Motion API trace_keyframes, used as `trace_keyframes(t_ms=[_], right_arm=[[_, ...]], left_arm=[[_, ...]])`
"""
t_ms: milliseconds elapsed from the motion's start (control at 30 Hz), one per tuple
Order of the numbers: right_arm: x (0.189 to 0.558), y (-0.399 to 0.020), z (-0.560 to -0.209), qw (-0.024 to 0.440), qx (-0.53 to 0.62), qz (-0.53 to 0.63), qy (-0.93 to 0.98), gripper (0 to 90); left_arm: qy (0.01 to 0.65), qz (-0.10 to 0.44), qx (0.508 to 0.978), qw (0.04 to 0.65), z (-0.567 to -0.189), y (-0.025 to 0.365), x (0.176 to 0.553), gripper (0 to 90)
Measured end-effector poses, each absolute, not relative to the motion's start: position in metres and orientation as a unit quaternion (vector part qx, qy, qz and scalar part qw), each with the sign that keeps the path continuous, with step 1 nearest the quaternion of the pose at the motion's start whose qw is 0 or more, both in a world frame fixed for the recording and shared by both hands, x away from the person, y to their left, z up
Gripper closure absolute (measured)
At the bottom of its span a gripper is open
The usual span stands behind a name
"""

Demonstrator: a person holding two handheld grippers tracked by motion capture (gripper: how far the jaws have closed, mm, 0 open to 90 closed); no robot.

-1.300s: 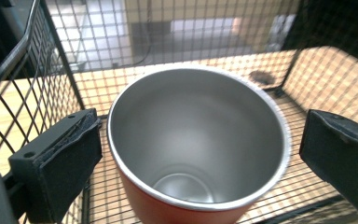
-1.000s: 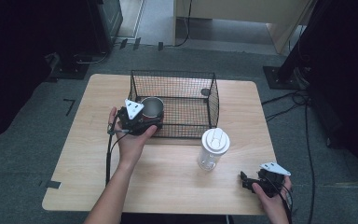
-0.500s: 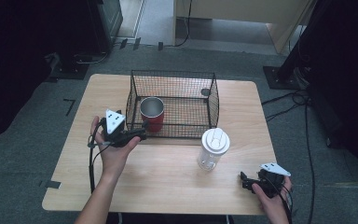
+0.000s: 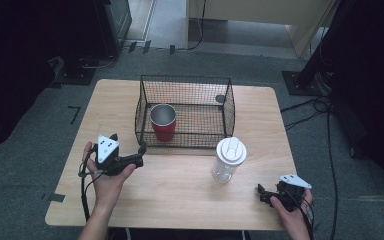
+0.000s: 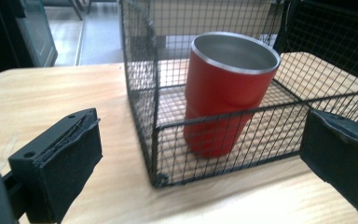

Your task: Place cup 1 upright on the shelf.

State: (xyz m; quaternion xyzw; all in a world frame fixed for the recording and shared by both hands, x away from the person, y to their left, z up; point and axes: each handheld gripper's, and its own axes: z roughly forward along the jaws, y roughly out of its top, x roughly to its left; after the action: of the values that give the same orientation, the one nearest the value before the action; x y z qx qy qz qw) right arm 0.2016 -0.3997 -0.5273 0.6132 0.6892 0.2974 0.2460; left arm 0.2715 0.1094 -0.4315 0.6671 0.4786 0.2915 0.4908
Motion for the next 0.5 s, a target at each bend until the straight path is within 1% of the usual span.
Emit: trace_keyframes(t_ms=[233, 500], right_arm=[[0.203, -0.399, -0.527, 0.245, 0.615, 0.298, 0.688, 0.0], [0.206, -0.398, -0.527, 0.246, 0.613, 0.297, 0.689, 0.0]], left_arm=[[0.492, 0.291, 0.667, 0.478, -0.446, 0.129, 0.260, 0.0], [0.497, 0.293, 0.672, 0.464, -0.454, 0.142, 0.251, 0.0]])
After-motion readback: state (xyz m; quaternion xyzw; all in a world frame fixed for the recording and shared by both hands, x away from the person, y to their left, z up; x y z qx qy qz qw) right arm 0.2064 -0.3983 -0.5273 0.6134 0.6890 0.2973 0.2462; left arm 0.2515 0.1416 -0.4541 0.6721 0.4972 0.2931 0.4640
